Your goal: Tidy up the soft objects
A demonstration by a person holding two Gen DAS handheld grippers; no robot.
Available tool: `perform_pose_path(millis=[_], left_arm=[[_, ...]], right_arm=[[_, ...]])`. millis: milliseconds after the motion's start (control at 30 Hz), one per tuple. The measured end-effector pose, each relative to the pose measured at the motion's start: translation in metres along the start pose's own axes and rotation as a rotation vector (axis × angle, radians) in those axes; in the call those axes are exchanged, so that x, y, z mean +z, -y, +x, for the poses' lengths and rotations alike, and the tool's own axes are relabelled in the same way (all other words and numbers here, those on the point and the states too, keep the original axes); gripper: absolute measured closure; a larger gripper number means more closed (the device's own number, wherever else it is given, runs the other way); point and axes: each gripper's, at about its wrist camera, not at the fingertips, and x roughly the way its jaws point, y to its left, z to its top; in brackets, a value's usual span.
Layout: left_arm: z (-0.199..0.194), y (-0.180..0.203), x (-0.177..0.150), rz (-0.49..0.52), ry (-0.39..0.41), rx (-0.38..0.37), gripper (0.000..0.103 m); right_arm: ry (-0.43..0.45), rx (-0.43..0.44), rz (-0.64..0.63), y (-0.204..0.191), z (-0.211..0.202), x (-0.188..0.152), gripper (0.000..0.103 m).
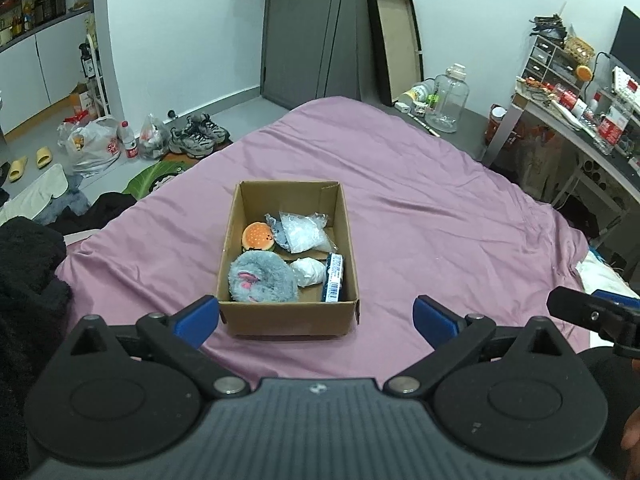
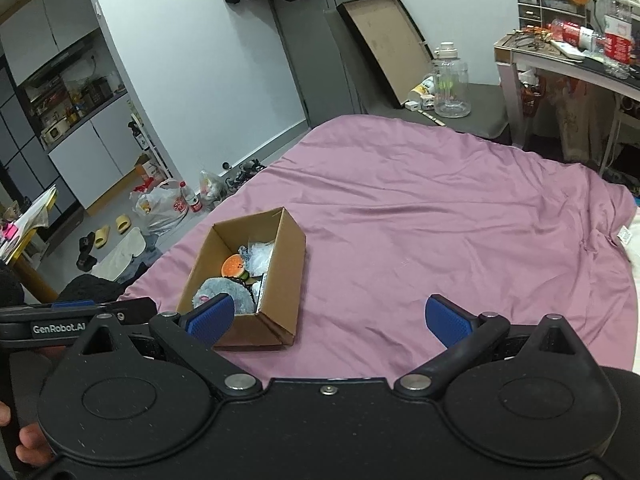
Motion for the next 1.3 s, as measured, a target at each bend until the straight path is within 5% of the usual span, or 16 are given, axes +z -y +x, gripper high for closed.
perform_pose_path(millis=[500, 1300], left_arm=[[-0.034, -0.001, -0.008, -0.012, 0.059, -0.027, 0.001], [-0.067, 0.015, -0.018, 0.014, 0.099, -0.020, 0.001]], right_arm=[[0.038, -0.046, -0.031, -0.005, -0.033, -0.005, 0.000], [0.058, 0.018, -0.032, 0.005, -0.060, -0.015, 0.000]])
